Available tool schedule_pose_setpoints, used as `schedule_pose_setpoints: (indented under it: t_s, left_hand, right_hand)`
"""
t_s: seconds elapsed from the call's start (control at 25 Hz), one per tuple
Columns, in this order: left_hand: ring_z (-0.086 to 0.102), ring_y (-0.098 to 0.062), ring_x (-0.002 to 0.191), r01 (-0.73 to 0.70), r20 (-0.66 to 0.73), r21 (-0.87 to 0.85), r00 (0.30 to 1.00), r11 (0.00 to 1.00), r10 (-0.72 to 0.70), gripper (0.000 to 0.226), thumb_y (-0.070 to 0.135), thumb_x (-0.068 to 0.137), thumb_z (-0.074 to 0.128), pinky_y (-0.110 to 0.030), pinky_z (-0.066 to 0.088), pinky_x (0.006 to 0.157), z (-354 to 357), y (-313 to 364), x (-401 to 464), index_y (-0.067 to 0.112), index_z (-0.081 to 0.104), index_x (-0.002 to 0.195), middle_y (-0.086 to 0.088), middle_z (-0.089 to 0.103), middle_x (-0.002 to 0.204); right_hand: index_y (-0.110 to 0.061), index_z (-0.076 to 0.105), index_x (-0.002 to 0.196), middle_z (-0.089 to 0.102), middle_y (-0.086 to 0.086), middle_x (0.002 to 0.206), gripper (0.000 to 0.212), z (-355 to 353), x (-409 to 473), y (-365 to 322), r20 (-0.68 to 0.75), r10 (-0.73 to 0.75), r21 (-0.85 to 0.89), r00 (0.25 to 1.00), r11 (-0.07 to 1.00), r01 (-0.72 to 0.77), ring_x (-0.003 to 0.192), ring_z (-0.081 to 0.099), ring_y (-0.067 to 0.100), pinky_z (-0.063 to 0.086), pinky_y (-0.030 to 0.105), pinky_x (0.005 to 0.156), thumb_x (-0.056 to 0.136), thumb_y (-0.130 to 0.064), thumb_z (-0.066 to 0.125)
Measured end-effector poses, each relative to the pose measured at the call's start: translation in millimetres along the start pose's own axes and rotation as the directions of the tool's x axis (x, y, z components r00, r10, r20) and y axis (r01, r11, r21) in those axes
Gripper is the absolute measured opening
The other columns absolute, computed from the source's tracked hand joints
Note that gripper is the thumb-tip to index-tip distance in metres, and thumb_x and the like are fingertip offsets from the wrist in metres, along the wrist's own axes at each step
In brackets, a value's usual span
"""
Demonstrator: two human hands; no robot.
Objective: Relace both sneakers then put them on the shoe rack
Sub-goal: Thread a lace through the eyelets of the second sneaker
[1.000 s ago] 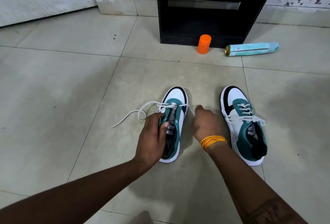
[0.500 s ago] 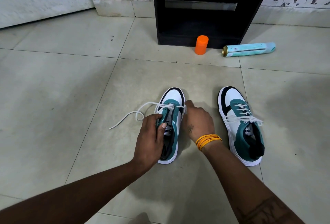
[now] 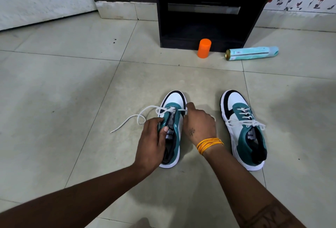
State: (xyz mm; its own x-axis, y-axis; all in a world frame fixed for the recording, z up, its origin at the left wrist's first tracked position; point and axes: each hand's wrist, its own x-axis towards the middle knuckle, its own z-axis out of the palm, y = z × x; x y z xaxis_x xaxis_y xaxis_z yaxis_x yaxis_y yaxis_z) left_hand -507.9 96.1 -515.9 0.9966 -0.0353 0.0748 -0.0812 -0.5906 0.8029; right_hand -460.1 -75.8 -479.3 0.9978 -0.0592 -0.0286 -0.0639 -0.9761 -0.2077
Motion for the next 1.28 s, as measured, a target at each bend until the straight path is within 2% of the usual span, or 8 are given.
schedule_pose_setpoints:
  t_s: [0.28,0.52,0.72,0.8,0.92,1.04,1.16,1.28]
  left_hand:
    - [0.058,-0.012,0.117,0.016,0.0,-0.008,1.0,1.0,-0.016,0.041,0.044,0.106,0.042,-0.03,0.048,0.098,-1,-1,0,0.019,0.054,0.136,0.004,0.056,0.131]
    - [0.059,-0.012,0.117,0.002,0.001,0.015,1.0,1.0,-0.002,0.034,0.039,0.108,0.047,-0.027,0.046,0.096,1,-3,0,0.02,0.053,0.136,0.005,0.055,0.132]
    - [0.059,-0.012,0.116,0.008,0.001,0.001,1.0,1.0,-0.008,0.034,0.039,0.108,0.046,-0.028,0.047,0.096,0,-3,0,0.02,0.053,0.136,0.005,0.055,0.13]
    - [0.059,-0.011,0.116,0.007,0.01,0.001,1.0,1.0,-0.007,0.033,0.041,0.108,0.048,-0.028,0.047,0.095,0,-4,0,0.021,0.054,0.134,0.006,0.056,0.13]
    - [0.062,-0.014,0.106,-0.072,-0.017,-0.002,0.997,0.997,0.072,0.029,0.039,0.109,0.046,-0.035,0.05,0.089,-9,-3,15,0.018,0.063,0.118,0.006,0.064,0.113]
    - [0.061,-0.022,0.103,-0.219,-0.068,0.129,0.971,0.967,0.229,0.021,0.017,0.104,0.05,-0.038,0.049,0.091,-19,-9,53,0.011,0.068,0.112,-0.003,0.068,0.11]
    - [0.064,-0.027,0.107,-0.293,0.124,0.262,0.955,0.92,0.269,0.026,0.006,0.097,0.056,-0.034,0.049,0.093,-21,-10,84,0.011,0.068,0.12,-0.006,0.071,0.116]
    - [0.065,-0.016,0.083,-0.291,0.152,0.214,0.953,0.933,0.262,0.006,0.016,0.095,0.063,-0.037,0.053,0.077,-23,-10,98,0.018,0.069,0.095,0.006,0.071,0.088]
  right_hand:
    - [-0.009,0.062,0.112,0.072,0.015,0.11,0.02,14,-2,27,0.114,0.162,-0.004,0.98,0.987,-0.162,0.107,0.065,0.038,0.047,0.034,0.076,0.095,-0.016,0.052]
    - [-0.014,0.05,0.121,0.073,0.013,0.1,0.024,12,2,-6,-0.031,0.003,0.122,1.0,0.993,0.001,0.093,0.071,0.04,0.045,0.04,0.068,0.097,-0.014,0.046]
    - [-0.008,0.054,0.113,0.072,0.016,0.11,0.02,14,5,22,0.103,0.214,0.049,0.971,0.974,-0.219,0.105,0.068,0.04,0.049,0.038,0.08,0.095,-0.006,0.048]
    - [-0.01,0.052,0.115,0.073,0.017,0.1,0.02,16,1,18,0.049,0.192,0.12,0.98,0.973,-0.197,0.098,0.068,0.041,0.047,0.04,0.079,0.095,-0.011,0.049]
    - [-0.017,0.053,0.112,0.073,0.008,0.085,0.015,17,-10,-4,-0.188,0.183,0.404,0.965,0.91,-0.093,0.084,0.068,0.037,0.045,0.041,0.075,0.101,-0.026,0.049]
    - [-0.025,0.061,0.103,0.069,-0.005,0.095,0.023,19,-30,-25,-0.222,0.233,0.645,0.947,0.763,-0.037,0.088,0.067,0.022,0.052,0.037,0.076,0.1,-0.047,0.055]
    - [-0.024,0.065,0.121,0.063,-0.004,0.112,0.034,32,-49,-37,-0.249,0.201,0.648,0.947,0.762,0.008,0.105,0.062,0.02,0.051,0.036,0.088,0.097,-0.046,0.055]
    - [-0.023,0.062,0.134,0.062,-0.001,0.121,0.04,38,-53,-37,-0.259,0.192,0.645,0.947,0.764,0.021,0.113,0.059,0.021,0.051,0.039,0.093,0.102,-0.041,0.046]
